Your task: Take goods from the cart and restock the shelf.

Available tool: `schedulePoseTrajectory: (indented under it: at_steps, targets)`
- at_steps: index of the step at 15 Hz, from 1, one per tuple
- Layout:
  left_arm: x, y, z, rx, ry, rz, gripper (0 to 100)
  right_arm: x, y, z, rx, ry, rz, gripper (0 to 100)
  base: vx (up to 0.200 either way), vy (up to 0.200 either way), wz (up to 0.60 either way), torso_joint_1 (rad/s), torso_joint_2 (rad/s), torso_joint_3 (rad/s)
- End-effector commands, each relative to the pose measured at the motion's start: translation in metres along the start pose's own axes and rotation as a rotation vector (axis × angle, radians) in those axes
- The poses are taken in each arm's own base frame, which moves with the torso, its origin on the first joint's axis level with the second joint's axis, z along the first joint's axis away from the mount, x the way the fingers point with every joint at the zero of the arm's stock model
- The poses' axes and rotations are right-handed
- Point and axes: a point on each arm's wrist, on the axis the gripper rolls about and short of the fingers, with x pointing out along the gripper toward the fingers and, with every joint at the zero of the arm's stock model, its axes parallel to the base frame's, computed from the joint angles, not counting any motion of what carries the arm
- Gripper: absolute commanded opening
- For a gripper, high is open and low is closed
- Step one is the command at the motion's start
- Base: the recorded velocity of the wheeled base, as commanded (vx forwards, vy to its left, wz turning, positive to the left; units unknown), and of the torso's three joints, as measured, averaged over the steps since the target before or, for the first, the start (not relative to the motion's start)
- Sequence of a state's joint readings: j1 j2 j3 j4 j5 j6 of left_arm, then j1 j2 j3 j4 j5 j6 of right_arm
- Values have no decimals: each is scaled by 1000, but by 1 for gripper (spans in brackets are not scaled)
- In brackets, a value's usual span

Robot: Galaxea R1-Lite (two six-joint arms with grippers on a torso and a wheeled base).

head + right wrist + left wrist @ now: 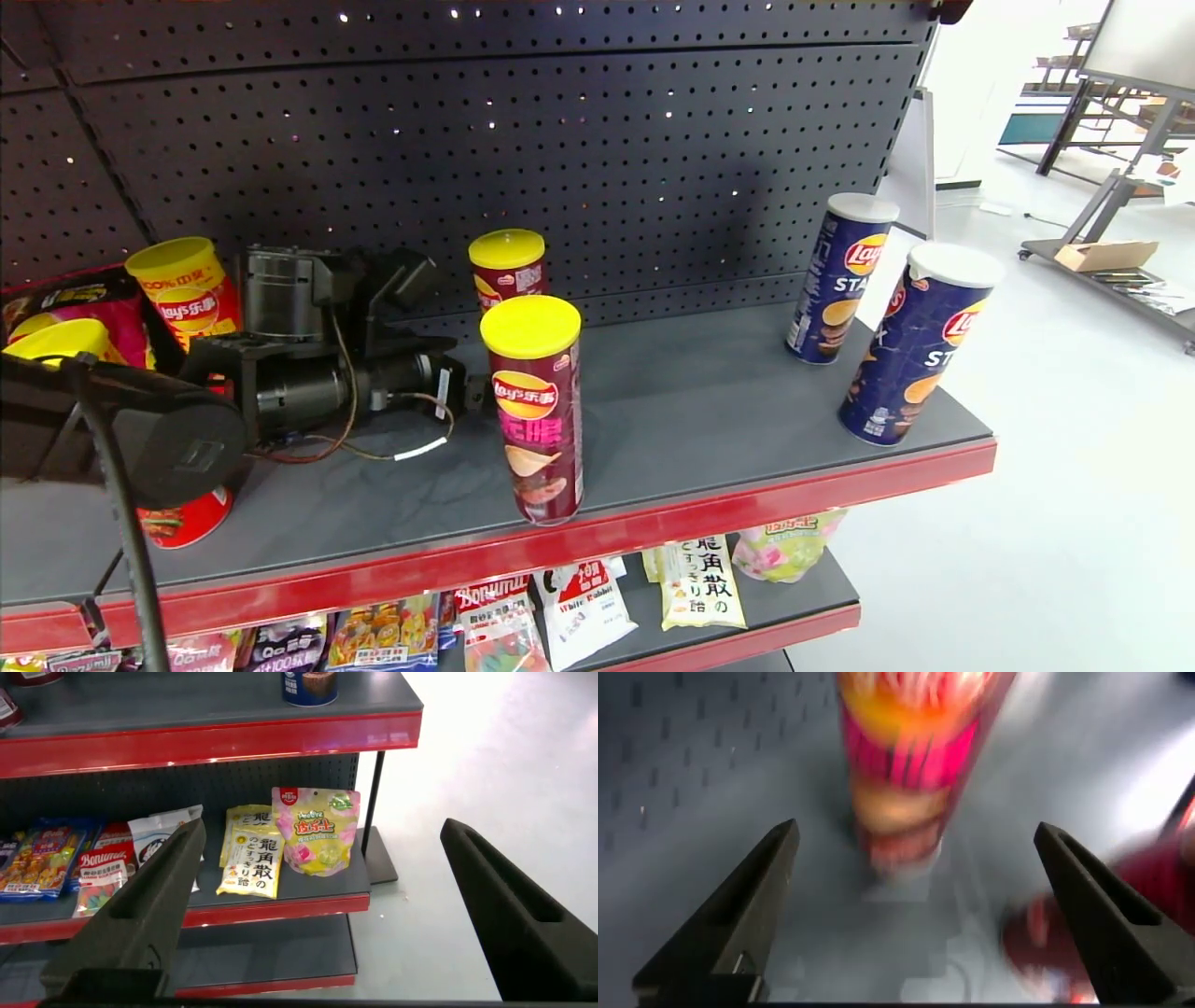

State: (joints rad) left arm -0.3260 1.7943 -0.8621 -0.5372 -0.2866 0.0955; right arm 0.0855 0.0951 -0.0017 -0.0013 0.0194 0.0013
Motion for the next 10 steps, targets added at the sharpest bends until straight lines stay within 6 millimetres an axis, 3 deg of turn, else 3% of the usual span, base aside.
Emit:
schedulePoseTrajectory:
  at_steps: [1, 5, 7, 8, 10]
  targets:
    - [-24, -2, -11, -12, 19, 22, 100, 0, 0, 0, 0, 1, 1, 100, 0, 0, 0, 0, 0, 0]
    - [-72, -16, -46, -17, 96, 86, 100, 0, 0, 0, 0, 3, 1, 100, 0, 0, 0, 0, 0, 0]
    - [-122, -31, -51, 8, 45, 155, 100, 0, 0, 0, 0, 0, 1, 100, 0, 0, 0, 0, 0, 0]
    - [-134, -35, -51, 12, 22, 176, 100, 0, 0, 0, 0, 1, 1, 100, 0, 0, 0, 0, 0, 0]
    - [-183, -49, -52, 41, -122, 219, 100, 0, 0, 0, 0, 1, 1, 100, 0, 0, 0, 0, 0, 0]
